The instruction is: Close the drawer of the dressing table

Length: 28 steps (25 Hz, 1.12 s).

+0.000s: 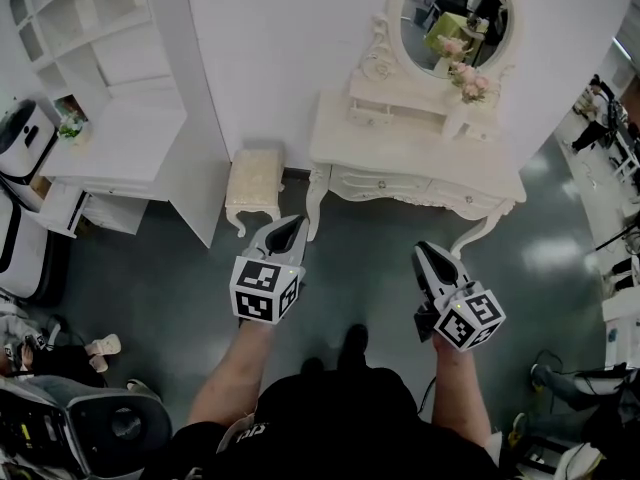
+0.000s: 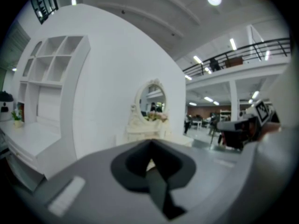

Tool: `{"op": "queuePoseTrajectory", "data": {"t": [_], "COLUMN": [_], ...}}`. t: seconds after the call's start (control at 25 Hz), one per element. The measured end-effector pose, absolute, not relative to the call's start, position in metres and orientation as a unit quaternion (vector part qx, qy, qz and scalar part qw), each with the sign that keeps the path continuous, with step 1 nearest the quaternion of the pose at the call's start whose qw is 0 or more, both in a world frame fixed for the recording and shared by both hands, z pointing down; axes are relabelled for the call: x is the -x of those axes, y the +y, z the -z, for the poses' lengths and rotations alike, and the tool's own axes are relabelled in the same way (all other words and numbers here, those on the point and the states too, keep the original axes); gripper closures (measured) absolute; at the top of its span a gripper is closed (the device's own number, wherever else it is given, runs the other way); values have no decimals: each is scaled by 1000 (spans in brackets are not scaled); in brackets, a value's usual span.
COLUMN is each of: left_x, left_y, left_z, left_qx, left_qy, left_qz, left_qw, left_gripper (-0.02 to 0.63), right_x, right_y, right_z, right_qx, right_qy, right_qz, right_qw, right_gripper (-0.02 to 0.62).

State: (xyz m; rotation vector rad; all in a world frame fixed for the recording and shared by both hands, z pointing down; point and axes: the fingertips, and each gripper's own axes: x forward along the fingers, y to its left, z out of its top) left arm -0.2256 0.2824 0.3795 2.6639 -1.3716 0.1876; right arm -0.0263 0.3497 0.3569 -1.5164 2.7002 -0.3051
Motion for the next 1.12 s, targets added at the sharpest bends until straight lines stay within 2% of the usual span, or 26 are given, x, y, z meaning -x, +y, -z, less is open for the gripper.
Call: {"op": "queuePoseTrajectory", "data": {"t": [0.28,0.48,1.12], "left_x": [199,167,81], "left_y": [255,232,165], "left_z": [-385,-404,-407], "left_qx": [-884,-882,-868], "left_qy": [-457,-453,-472], "left_qz": [-75,-92,-111], "left_qw": [73,91,110], "left_gripper": [597,597,597], "right_x": [-1,-19,-104], "right_y": [317,289,206], "right_z": [-371,-394,-408], "right_qx": [490,477,459], "right_qy": [864,871,876], "right_qz": [114,120,145], "right_qw": [8,-20,4], "right_gripper": [541,485,485]}}
